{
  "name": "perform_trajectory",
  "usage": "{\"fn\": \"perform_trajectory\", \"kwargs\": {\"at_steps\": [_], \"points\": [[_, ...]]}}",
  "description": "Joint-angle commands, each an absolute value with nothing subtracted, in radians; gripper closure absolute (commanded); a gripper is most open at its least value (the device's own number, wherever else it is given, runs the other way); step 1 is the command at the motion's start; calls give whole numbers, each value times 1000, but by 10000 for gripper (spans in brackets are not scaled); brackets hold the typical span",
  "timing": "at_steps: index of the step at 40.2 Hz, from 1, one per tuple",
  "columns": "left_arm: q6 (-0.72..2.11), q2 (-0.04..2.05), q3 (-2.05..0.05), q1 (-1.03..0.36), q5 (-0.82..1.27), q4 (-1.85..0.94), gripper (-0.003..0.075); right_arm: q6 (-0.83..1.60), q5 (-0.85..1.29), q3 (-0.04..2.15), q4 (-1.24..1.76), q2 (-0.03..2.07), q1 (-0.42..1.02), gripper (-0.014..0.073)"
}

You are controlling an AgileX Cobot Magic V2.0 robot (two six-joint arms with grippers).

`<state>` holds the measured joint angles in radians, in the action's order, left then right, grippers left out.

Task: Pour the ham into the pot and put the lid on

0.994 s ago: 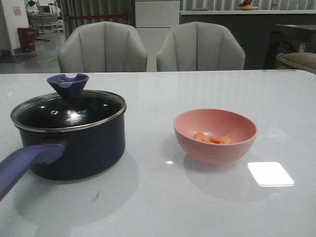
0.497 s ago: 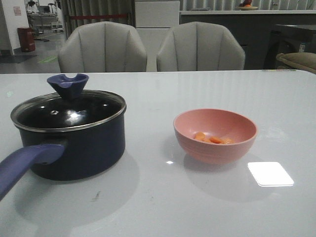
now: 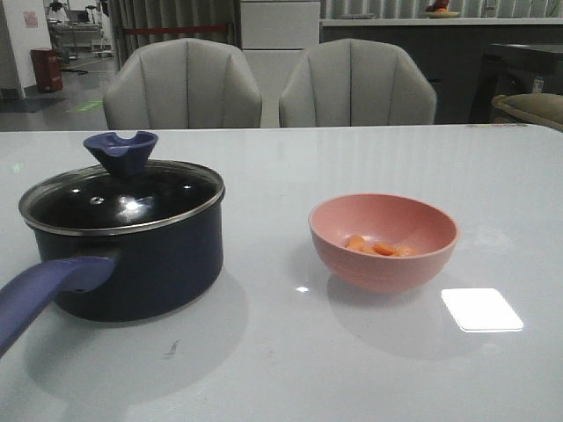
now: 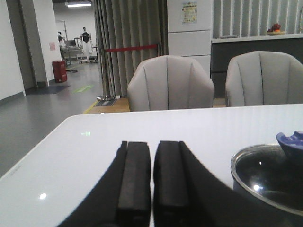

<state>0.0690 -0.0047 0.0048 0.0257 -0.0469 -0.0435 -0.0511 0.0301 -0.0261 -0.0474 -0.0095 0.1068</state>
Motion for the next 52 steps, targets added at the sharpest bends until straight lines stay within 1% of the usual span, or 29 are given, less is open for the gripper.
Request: {"fn": "perform_trajectory", "kwargs": {"at_steps": [1, 6, 8, 10, 16, 24, 33, 41, 44, 46, 48, 51, 52], "points": [[66, -23, 24, 20, -219, -69, 607, -50, -56, -22, -46, -30, 107, 434], [66, -23, 11, 20, -378, -92, 607, -50, -56, -22, -46, -30, 107, 434], [66, -23, -17, 20, -385, -92, 607, -50, -56, -22, -46, -30, 107, 434], [66, -19, -73, 20, -332, -92, 607, -50, -56, -22, -46, -30, 107, 434], [66, 20, -276, 20, -6, -92, 607, -50, -56, -22, -46, -30, 107, 434], [66, 136, -423, 12, 294, -127, 607, -50, -56, -22, -46, -30, 107, 434], [66, 161, -431, -34, 316, -112, 607, -50, -56, -22, -46, -30, 107, 434], [66, 161, -409, -40, 317, -102, 603, -50, -56, -22, -46, -30, 107, 434], [66, 161, -409, -40, 336, -100, 566, -50, -56, -22, -46, -30, 107, 434], [66, 161, -409, -40, 340, -99, 512, -50, -56, -22, -46, -30, 107, 434], [66, 161, -409, -40, 342, -93, 433, -50, -56, -22, -46, -30, 107, 434], [66, 169, -409, -40, 344, -92, 264, -50, -56, -22, -46, -30, 107, 434], [66, 175, -409, -40, 344, -92, 223, -50, -56, -22, -46, -30, 107, 434]]}}
